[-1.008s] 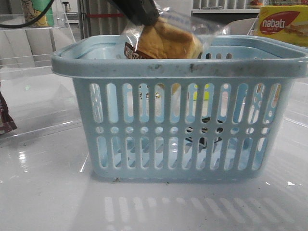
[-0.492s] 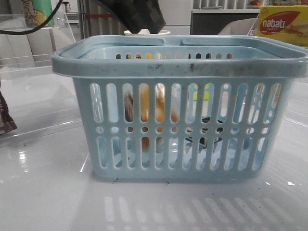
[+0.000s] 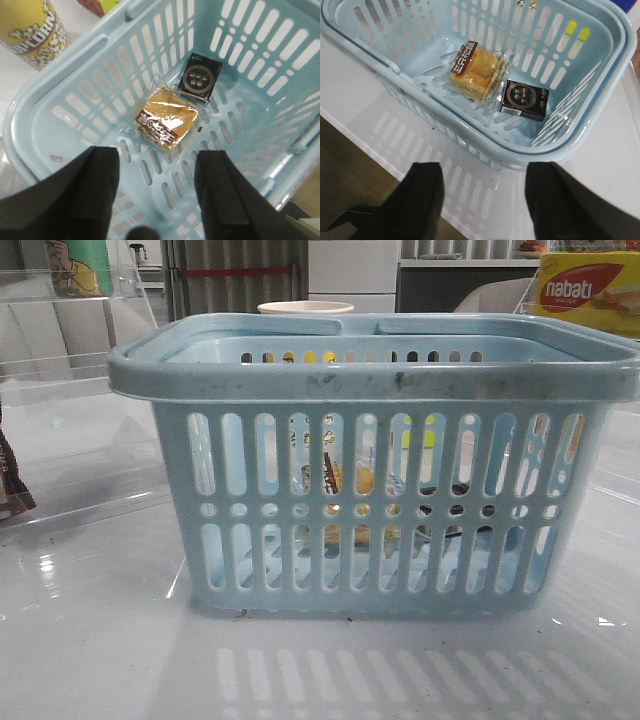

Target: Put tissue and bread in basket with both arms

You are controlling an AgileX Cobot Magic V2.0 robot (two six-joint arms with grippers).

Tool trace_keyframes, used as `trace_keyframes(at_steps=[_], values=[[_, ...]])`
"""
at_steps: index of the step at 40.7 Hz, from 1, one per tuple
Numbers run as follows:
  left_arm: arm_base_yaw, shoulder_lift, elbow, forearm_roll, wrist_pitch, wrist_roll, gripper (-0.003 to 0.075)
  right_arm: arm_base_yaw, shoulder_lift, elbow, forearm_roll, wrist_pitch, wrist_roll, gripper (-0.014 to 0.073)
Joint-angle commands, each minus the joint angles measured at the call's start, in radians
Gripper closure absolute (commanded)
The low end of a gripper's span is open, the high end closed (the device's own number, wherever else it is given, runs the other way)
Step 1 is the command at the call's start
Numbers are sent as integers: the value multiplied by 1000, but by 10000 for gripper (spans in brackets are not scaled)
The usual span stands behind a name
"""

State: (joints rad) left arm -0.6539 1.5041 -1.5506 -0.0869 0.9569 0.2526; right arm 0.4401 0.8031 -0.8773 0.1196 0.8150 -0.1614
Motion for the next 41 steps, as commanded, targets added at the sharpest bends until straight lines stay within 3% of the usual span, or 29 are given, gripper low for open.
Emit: trace_keyframes(at_steps=[1,27,35,41], values=[[-9,-115,-11,-6,-35,-37,306,0,-9,-27,-4,-64,-8,123],[-9,-780,670,-6,-320,-57,307,0,-9,-26,-4,-63,-8,123],[-9,-926,799,-6,-319,-57,308,0,-9,-26,-3,-52,-8,123],[-9,-957,847,3,-317,-136,324,0,-9,-26,-3,-52,-8,123]])
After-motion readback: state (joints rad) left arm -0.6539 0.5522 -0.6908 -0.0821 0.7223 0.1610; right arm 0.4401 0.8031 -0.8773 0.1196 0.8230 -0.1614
